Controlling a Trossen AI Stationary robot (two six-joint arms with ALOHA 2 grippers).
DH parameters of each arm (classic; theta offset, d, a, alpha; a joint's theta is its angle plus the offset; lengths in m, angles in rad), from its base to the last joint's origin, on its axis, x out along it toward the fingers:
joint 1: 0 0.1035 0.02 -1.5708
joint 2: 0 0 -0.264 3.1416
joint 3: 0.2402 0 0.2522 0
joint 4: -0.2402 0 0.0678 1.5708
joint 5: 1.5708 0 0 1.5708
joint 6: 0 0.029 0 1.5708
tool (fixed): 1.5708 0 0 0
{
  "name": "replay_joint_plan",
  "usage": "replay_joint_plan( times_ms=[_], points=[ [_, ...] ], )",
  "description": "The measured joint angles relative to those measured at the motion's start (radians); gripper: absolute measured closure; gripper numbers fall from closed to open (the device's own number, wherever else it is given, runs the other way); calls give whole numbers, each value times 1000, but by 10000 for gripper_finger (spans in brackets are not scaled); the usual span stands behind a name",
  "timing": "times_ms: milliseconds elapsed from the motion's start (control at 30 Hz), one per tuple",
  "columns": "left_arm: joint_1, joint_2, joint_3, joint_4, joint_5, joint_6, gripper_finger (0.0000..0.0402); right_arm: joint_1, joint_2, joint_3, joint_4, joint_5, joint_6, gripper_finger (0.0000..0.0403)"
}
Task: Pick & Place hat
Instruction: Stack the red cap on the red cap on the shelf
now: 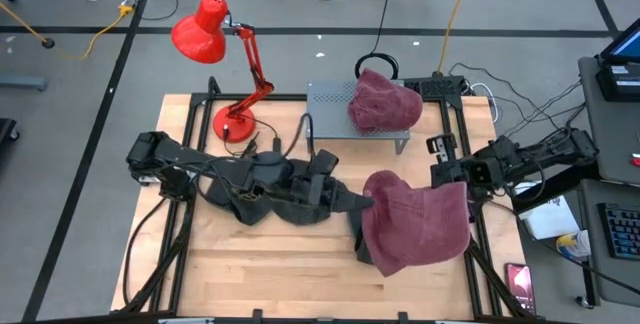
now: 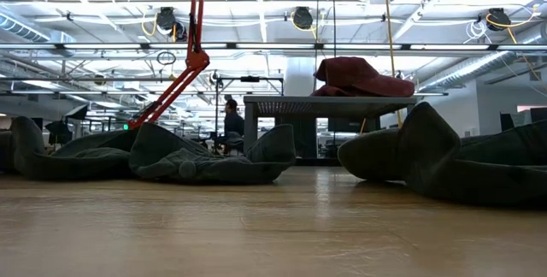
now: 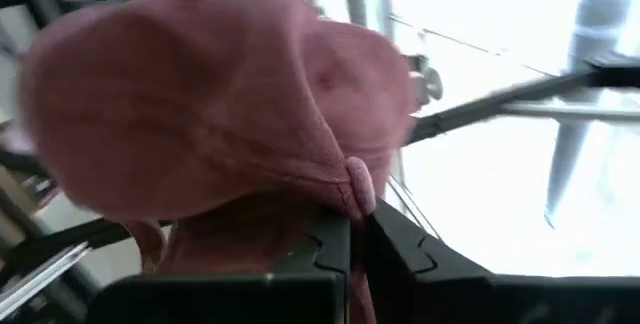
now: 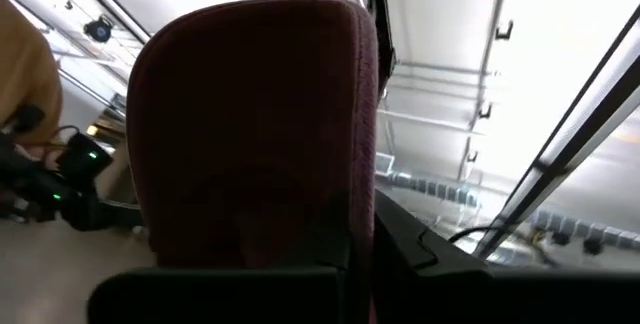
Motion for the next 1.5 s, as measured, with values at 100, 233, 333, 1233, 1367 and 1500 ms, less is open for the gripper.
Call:
replay_joint_plan(
  times_ms=[100,233,333,1233,1367,1500],
  points=[
    [1,0,0,34,35,57,379,0,0,0,-10,1,56,397],
    [2,-2,0,76,85,127,393,0,-2,0,-9,9,181,385],
    [2,-3,0,101,123,172,394,0,-4,0,-11,61,367,362],
    [48,-215,1,35,72,586,398,182,-18,0,-250,-154,1124,238],
    [51,-251,2,-146,37,515,398,190,-18,0,-274,-123,1068,240],
    [56,-275,0,-359,12,373,398,189,-18,0,-278,-92,1004,243]
  ],
)
